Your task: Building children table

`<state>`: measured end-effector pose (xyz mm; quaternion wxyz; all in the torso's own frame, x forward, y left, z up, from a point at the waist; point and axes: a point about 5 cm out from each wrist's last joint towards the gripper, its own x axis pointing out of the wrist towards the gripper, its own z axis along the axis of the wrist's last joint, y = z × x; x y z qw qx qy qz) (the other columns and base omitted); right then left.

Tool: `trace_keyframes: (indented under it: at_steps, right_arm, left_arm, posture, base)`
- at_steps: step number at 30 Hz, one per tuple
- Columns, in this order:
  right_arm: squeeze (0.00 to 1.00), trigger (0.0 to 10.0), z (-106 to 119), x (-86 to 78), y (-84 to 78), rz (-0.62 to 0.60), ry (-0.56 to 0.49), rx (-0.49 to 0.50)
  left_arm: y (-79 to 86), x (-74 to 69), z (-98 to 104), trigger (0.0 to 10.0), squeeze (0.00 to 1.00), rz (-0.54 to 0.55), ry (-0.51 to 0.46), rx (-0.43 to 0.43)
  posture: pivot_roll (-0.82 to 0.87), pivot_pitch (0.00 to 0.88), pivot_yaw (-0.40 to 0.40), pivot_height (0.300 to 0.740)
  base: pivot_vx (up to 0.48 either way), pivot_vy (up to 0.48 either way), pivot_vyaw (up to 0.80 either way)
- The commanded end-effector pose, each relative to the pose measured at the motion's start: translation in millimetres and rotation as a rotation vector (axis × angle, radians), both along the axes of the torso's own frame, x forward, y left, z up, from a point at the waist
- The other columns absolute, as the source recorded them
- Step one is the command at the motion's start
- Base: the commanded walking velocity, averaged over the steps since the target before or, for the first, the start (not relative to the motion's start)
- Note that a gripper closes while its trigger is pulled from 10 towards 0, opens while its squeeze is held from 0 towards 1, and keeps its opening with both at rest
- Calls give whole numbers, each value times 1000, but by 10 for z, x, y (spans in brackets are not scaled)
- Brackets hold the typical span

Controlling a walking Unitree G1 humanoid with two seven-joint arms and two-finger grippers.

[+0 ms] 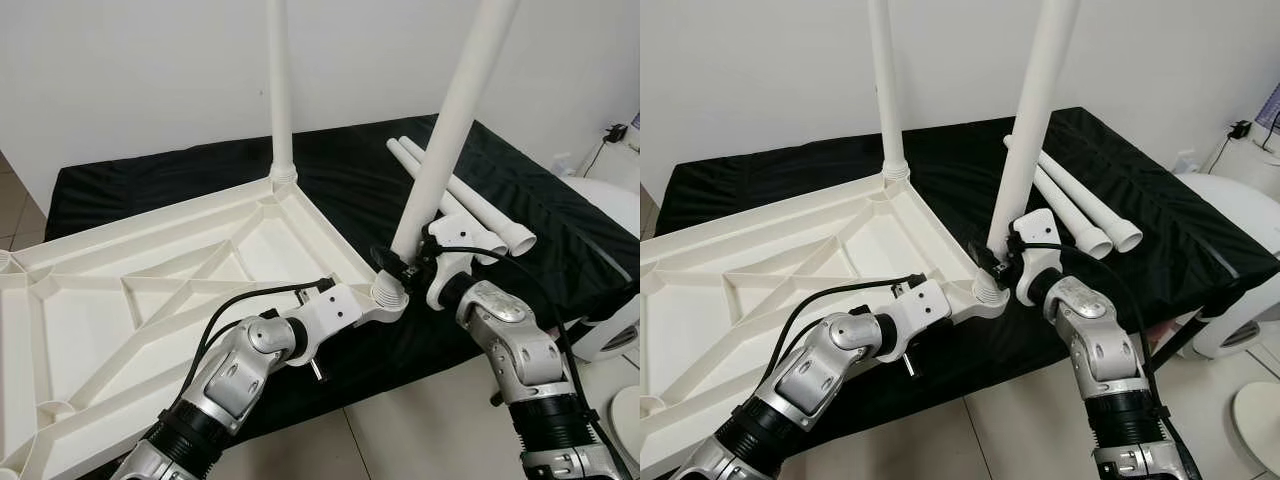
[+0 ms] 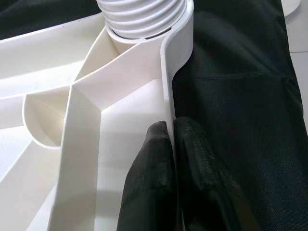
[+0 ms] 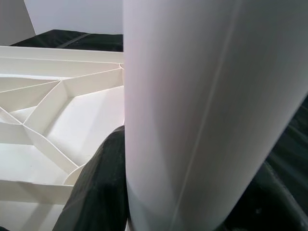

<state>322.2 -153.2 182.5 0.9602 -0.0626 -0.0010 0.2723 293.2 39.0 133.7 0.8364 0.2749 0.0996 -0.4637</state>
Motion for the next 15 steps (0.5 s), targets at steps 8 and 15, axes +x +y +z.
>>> trace_keyframes:
  at_steps: [8, 15]
  right_arm:
    - [0, 10000, -390, -35, -81, -46, 166, -53]
    - [0, 10000, -365, -58, -40, -43, 147, -39]
  left_arm:
    - [50, 28, -3, 10000, 0, 41, -21, 22]
    - [61, 26, 0, 10000, 0, 44, -21, 21]
  posture:
    - [-125, 86, 33, 740]
    - [-126, 84, 32, 740]
  base:
    - [0, 0, 0]
    - [0, 0, 0]
